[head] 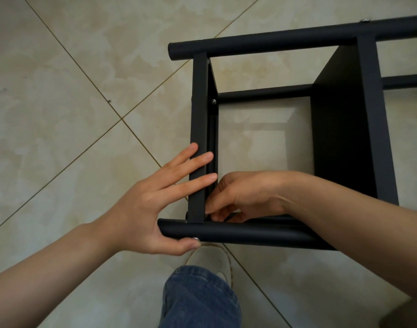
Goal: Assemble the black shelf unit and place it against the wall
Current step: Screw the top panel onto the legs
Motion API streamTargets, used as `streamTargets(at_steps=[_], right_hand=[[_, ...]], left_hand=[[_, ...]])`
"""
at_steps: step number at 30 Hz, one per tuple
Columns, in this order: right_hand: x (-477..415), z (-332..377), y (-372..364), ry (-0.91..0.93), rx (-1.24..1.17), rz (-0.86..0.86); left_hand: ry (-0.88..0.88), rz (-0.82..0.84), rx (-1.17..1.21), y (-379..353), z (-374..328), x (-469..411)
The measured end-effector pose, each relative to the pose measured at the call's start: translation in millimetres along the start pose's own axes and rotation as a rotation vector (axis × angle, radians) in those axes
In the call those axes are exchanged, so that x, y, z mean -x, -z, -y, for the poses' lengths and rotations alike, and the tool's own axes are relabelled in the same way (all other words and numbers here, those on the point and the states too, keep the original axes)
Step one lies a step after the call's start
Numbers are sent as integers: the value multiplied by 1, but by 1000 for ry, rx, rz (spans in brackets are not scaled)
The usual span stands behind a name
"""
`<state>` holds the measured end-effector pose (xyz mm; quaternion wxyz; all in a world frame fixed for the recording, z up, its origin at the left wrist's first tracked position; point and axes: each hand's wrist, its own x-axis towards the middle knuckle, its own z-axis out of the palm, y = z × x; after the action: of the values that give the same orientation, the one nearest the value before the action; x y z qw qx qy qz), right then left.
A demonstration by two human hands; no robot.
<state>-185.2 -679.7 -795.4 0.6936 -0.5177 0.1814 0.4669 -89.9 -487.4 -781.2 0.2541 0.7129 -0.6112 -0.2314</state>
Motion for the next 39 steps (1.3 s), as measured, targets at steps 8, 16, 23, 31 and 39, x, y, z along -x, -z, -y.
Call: streamTargets(at_steps=[8, 16, 23, 31, 39], right_hand=[[-2, -1, 2, 17, -15, 20], [-3, -2, 0, -4, -35, 3], [5, -3, 4, 55, -32, 2], [18, -4, -2, 110, 76, -38], [43, -12, -11, 257, 348, -252]], left_hand=[[-1, -3, 2, -1, 1, 0], [2, -8, -9, 1, -2, 0], [103, -39, 35, -4, -4, 11], [505, -225, 474, -34, -22, 37], [704, -243, 896, -65, -48, 41]])
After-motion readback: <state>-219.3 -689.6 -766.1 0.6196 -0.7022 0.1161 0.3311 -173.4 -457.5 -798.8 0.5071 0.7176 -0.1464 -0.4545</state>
